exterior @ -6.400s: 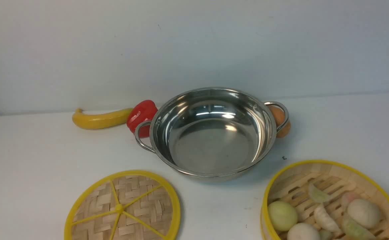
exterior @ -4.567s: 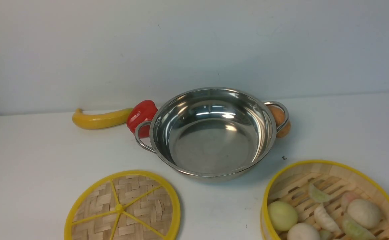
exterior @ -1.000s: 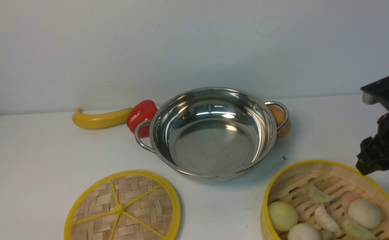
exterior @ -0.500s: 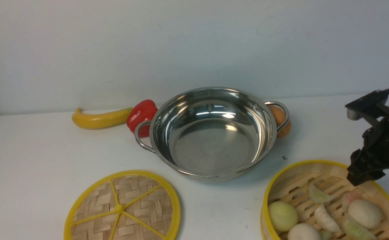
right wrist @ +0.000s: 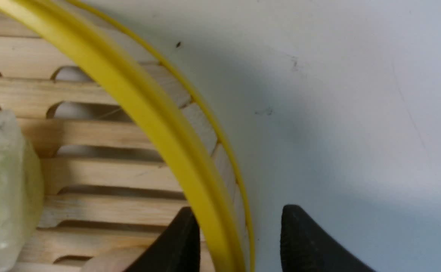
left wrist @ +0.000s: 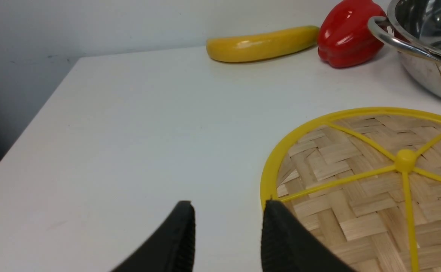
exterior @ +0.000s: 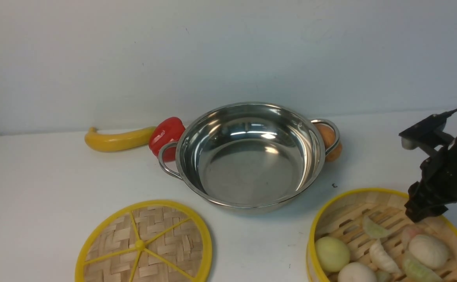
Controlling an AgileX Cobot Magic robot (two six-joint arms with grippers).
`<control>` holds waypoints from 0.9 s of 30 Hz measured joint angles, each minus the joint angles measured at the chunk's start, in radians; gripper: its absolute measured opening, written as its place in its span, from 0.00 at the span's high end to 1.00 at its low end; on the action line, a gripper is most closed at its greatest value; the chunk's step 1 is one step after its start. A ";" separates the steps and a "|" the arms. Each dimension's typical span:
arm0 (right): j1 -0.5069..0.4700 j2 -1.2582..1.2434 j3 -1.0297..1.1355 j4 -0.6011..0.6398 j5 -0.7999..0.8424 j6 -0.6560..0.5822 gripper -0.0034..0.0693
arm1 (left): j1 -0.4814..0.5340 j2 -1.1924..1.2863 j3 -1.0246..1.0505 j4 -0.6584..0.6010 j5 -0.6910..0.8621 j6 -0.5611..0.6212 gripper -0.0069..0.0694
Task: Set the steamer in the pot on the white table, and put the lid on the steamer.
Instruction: 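Reach for and grasp the rim of the bamboo steamer holding the buns with the right gripper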
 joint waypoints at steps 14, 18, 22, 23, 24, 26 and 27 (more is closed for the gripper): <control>0.000 0.002 -0.001 -0.003 -0.025 -0.022 0.53 | 0.000 0.000 0.000 0.000 0.000 0.000 0.59; 0.000 0.028 -0.002 -0.003 -0.025 -0.022 0.54 | 0.000 0.000 0.000 0.000 0.000 0.000 0.59; 0.000 0.031 -0.008 -0.003 -0.025 -0.024 0.54 | 0.000 0.000 0.000 0.000 0.000 0.000 0.59; 0.000 0.031 -0.008 -0.003 -0.026 -0.025 0.54 | 0.000 0.000 0.000 0.000 0.000 0.000 0.59; 0.000 0.032 -0.008 -0.003 -0.026 -0.025 0.54 | 0.000 0.000 0.000 0.000 0.000 0.000 0.59; 0.000 0.032 -0.008 -0.001 -0.024 -0.025 0.59 | 0.000 0.000 0.000 0.000 0.000 0.000 0.59; 0.000 0.032 -0.008 -0.001 -0.020 -0.025 0.62 | 0.000 0.000 0.000 0.000 0.000 0.000 0.59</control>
